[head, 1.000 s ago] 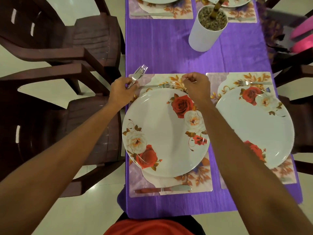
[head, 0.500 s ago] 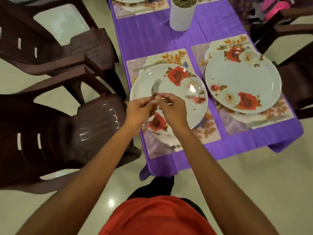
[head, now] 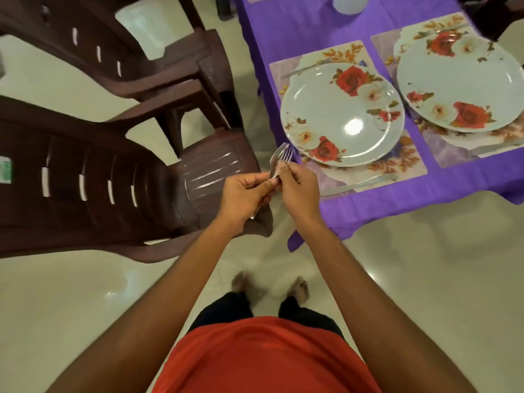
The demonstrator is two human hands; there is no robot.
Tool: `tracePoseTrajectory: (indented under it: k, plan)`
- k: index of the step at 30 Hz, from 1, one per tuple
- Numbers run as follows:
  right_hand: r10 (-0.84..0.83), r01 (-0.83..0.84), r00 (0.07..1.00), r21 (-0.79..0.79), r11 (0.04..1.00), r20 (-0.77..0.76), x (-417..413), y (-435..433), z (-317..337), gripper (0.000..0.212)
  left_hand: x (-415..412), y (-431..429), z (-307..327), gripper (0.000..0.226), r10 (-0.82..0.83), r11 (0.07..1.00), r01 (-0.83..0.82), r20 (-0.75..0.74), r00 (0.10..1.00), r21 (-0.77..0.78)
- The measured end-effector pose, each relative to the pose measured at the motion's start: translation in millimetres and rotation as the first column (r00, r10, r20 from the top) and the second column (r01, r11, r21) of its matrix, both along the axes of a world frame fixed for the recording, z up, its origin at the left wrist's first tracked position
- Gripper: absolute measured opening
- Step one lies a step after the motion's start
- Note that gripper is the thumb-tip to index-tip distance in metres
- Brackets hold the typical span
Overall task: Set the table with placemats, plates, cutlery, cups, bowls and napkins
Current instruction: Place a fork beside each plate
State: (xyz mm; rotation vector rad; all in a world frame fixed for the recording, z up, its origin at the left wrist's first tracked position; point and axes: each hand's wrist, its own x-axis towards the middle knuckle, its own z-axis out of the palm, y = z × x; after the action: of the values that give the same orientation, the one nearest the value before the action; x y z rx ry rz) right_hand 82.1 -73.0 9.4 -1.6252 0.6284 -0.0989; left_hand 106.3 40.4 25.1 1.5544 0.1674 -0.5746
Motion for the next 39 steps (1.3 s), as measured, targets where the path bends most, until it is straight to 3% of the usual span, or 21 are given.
tracePoseTrajectory:
  k: [5, 11, 14, 19, 28, 35, 39]
  plan:
    - [-0.080, 0.075, 0.997, 0.204, 0.976, 0.020, 13.2, 93.0, 10.9, 0.027, 9.5, 97.7, 15.5, 0.022, -0.002, 0.999, 0.000, 0.048, 0.999, 0.039]
    - [-0.113, 0.098, 0.993, 0.289, 0.952, 0.036, 55.4, 248.6, 18.3, 0.025, 54.3, 255.1, 29.8, 0.018, 0.002, 0.995, -0.015, 0.139, 0.990, 0.098]
    - [-0.214, 0.182, 0.976, 0.430, 0.884, 0.026, 85.1, 328.3, 22.9, 0.024, 90.8, 325.0, 46.4, 0.017, 0.052, 0.992, -0.071, 0.179, 0.982, 0.104]
    - [-0.254, 0.218, 0.967, 0.551, 0.805, -0.012, 124.2, 427.5, 38.2, 0.025, 145.5, 411.3, 74.4, 0.019, -0.012, 0.984, -0.040, 0.284, 0.959, 0.176]
    - [-0.272, 0.233, 0.962, 0.565, 0.792, -0.015, 199.8, 504.1, 28.0, 0.018, 243.3, 490.0, 61.0, 0.015, -0.131, 0.956, 0.035, 0.316, 0.940, 0.291]
    - [-0.475, 0.382, 0.880, 0.597, 0.705, -0.002, 308.1, 521.3, 12.2, 0.010, 358.3, 506.4, 31.8, 0.014, -0.311, 0.909, 0.191, 0.297, 0.903, 0.370]
    - [-0.564, 0.465, 0.825, 0.618, 0.634, -0.042, 364.8, 529.1, 20.9, 0.008, 419.0, 514.8, 36.8, 0.014, -0.470, 0.834, 0.326, 0.265, 0.842, 0.445]
